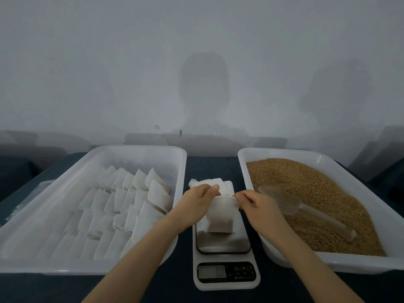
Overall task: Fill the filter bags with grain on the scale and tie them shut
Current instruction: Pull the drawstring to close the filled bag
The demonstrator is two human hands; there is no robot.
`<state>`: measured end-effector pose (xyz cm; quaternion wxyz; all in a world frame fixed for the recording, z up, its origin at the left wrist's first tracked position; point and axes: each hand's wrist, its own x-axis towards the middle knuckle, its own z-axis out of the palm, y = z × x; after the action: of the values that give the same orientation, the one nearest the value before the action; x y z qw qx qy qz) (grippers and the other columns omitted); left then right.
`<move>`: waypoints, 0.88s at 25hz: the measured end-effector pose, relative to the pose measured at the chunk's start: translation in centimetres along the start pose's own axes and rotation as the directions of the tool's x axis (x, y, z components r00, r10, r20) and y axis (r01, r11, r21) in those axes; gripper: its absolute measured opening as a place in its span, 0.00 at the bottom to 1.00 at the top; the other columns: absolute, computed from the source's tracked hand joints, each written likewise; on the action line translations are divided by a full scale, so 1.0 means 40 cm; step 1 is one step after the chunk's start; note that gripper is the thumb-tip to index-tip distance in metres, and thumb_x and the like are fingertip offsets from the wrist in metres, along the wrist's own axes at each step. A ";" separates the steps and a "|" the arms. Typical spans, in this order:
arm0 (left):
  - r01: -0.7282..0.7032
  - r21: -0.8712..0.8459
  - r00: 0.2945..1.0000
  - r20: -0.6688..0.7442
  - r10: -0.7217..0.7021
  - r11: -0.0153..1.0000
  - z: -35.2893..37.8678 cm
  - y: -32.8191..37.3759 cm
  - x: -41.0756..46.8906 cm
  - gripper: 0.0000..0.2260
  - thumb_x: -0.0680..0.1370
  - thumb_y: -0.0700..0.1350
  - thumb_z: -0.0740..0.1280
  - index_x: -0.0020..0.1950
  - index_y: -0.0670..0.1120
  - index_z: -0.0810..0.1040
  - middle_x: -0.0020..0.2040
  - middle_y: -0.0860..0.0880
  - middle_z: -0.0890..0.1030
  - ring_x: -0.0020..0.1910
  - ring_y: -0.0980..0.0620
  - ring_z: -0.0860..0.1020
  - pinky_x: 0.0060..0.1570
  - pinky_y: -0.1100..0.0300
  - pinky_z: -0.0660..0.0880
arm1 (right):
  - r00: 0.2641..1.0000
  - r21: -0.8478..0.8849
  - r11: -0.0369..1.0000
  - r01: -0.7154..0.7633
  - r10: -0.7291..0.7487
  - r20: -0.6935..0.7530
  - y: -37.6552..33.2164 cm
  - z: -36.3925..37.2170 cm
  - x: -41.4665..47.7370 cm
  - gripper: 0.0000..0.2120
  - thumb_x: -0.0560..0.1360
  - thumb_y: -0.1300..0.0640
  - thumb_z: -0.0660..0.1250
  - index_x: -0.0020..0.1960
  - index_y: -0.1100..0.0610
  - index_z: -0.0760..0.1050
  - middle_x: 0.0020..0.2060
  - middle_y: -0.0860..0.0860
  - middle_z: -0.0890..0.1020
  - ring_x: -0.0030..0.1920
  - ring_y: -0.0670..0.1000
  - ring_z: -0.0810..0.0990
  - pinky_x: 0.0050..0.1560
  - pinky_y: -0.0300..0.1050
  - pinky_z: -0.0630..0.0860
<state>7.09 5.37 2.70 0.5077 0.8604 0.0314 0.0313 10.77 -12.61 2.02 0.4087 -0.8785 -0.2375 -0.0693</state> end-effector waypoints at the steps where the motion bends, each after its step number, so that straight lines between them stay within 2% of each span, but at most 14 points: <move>1: 0.003 -0.020 1.000 -0.003 -0.003 1.000 0.000 0.002 -0.002 0.18 0.83 0.55 0.53 0.54 0.47 0.79 0.53 0.46 0.80 0.54 0.48 0.78 0.58 0.47 0.76 | 1.000 -0.011 1.000 -0.008 0.008 0.001 0.002 0.001 0.000 0.13 0.79 0.51 0.60 0.45 0.57 0.79 0.37 0.50 0.82 0.40 0.46 0.78 0.39 0.34 0.70; 3: 0.006 -0.026 1.000 0.004 -0.005 1.000 0.001 0.002 -0.004 0.19 0.84 0.54 0.52 0.52 0.47 0.79 0.53 0.45 0.80 0.54 0.47 0.78 0.57 0.46 0.77 | 1.000 -0.001 1.000 -0.026 0.026 0.003 0.003 0.001 0.001 0.14 0.80 0.51 0.59 0.45 0.58 0.79 0.38 0.53 0.82 0.40 0.50 0.79 0.40 0.37 0.71; 12: 0.013 -0.024 1.000 0.003 -0.013 1.000 0.003 0.003 -0.001 0.20 0.84 0.54 0.51 0.53 0.47 0.79 0.54 0.45 0.80 0.55 0.47 0.78 0.61 0.47 0.75 | 0.999 0.010 0.999 -0.032 0.032 -0.013 -0.001 -0.001 -0.002 0.15 0.80 0.52 0.59 0.45 0.59 0.80 0.37 0.53 0.82 0.40 0.50 0.79 0.38 0.35 0.70; 18: -0.004 -0.038 1.000 0.008 0.005 0.999 0.003 -0.002 0.001 0.19 0.84 0.54 0.51 0.53 0.47 0.79 0.53 0.45 0.80 0.55 0.48 0.78 0.61 0.47 0.75 | 0.999 0.039 0.999 -0.035 0.035 -0.008 -0.002 -0.002 -0.003 0.14 0.80 0.52 0.59 0.44 0.56 0.80 0.36 0.52 0.82 0.39 0.47 0.79 0.39 0.35 0.70; 22: -0.010 -0.031 1.000 0.009 0.010 0.999 0.004 -0.005 0.002 0.20 0.84 0.55 0.50 0.53 0.47 0.79 0.54 0.46 0.80 0.55 0.48 0.77 0.61 0.47 0.75 | 1.000 0.037 0.999 -0.026 0.026 -0.004 -0.008 -0.003 -0.003 0.12 0.80 0.52 0.59 0.40 0.50 0.78 0.33 0.47 0.80 0.39 0.40 0.76 0.37 0.29 0.69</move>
<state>7.19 5.33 2.47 0.5210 0.8527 0.0243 0.0306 10.53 -12.59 2.28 0.4264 -0.8736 -0.2263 -0.0616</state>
